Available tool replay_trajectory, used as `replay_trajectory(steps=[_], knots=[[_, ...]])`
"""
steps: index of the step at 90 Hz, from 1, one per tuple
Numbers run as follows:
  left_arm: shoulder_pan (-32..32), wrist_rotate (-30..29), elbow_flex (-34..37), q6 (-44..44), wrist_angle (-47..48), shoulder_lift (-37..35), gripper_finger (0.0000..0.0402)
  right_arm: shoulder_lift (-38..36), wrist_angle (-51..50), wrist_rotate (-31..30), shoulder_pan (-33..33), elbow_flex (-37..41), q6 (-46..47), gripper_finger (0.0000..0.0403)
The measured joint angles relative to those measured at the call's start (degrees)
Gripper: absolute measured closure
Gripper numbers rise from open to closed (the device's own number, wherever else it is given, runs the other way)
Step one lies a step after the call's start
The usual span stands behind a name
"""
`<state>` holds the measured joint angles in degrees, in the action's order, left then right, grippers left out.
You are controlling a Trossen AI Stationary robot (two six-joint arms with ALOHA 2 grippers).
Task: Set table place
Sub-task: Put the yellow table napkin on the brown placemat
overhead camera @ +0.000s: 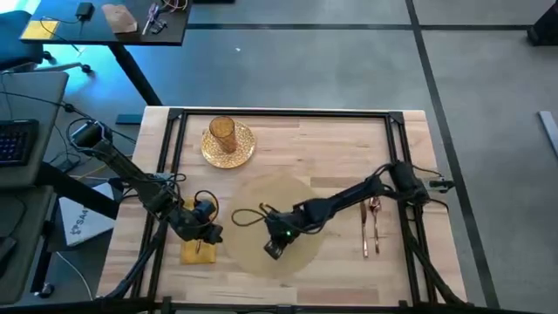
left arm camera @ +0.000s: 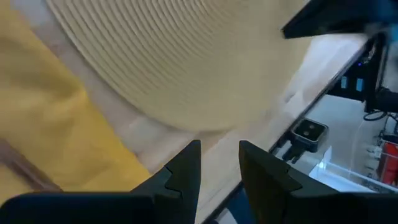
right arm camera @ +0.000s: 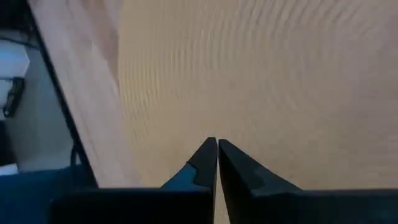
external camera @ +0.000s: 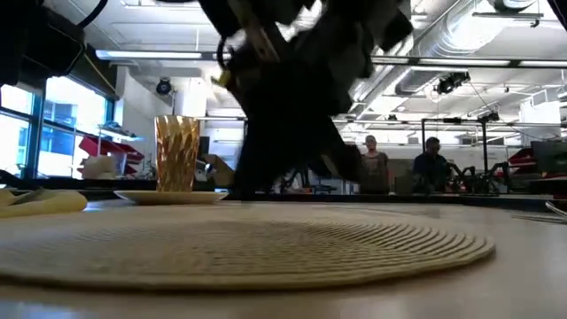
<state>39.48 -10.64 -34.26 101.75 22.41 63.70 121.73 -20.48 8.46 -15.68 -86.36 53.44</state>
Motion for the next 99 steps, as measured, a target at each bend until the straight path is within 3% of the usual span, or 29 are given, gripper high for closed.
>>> replay_trajectory(steps=[22,40,54,73,88,99], knots=[[-1.2,-7.5,0.0,-0.2,15.1,0.0,0.0305,-0.1,-20.4,-2.2,2.8,-12.5,-9.9,0.0403],[-4.4,-15.2,0.0,-12.7,17.6,0.4,0.0274,-0.1,-34.8,-7.9,3.8,-23.4,-16.1,0.0403],[-8.1,-9.1,0.0,-19.9,18.0,3.5,0.0255,-0.1,-40.1,-12.5,3.6,-30.2,-18.9,0.0403],[-10.3,1.9,0.0,-19.4,18.0,11.0,0.0258,-0.1,-41.6,-15.5,3.7,-32.9,-19.0,0.0403],[-10.3,3.5,-0.3,-18.9,17.5,15.8,0.0275,-0.1,-43.0,-15.4,3.6,-32.9,-18.9,0.0403],[-10.3,3.5,-0.3,-19.9,16.3,16.4,0.0319,-0.1,-43.3,-15.4,3.6,-32.9,-18.8,0.0403]])
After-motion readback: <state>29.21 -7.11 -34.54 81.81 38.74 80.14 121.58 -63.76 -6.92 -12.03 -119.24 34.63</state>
